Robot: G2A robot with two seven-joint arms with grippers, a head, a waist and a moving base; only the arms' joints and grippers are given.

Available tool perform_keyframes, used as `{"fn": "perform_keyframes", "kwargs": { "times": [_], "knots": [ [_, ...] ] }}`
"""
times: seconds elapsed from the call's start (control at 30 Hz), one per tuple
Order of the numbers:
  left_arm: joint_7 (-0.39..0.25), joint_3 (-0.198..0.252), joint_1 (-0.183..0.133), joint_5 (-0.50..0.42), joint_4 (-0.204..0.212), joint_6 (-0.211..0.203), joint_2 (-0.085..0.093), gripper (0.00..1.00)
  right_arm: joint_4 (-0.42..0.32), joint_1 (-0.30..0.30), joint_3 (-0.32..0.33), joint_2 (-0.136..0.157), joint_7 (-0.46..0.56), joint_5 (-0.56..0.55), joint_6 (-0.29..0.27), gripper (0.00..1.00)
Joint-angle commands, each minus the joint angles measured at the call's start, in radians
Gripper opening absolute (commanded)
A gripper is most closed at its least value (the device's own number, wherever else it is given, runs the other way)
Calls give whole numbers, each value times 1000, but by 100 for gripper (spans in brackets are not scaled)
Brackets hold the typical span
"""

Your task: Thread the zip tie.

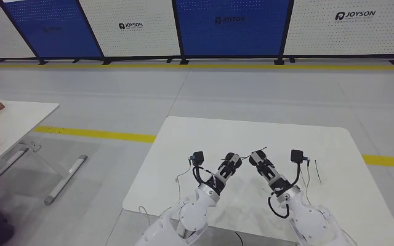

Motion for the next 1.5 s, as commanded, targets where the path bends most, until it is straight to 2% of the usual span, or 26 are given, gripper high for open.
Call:
{"fn": "perform_keyframes", "kwargs": {
  "times": [0.0, 0.1, 0.2, 0.43, 0.57, 1.47],
  "knots": [
    [-2, -1, 1, -7, -1, -8, -1, 0, 8, 4, 1, -1, 5, 3, 0, 0],
    [-3, -3, 2, -7, -4, -16, -3, 0, 16, 8, 1, -4, 14, 6, 1, 0],
    [3, -6, 3, 12, -3, -6, -4, 0, 15, 9, 7, -5, -1, -8, -3, 0],
    [23, 0, 5, 54, 5, 8, -8, 0, -36, -27, 25, -4, -121, -196, 22, 0],
    [23, 0, 5, 54, 5, 8, -8, 0, -52, -40, 21, -6, -141, -248, 39, 0],
    [23, 0, 5, 54, 5, 8, -8, 0, -47, -38, 19, -20, -124, -280, 45, 0]
  ]
}}
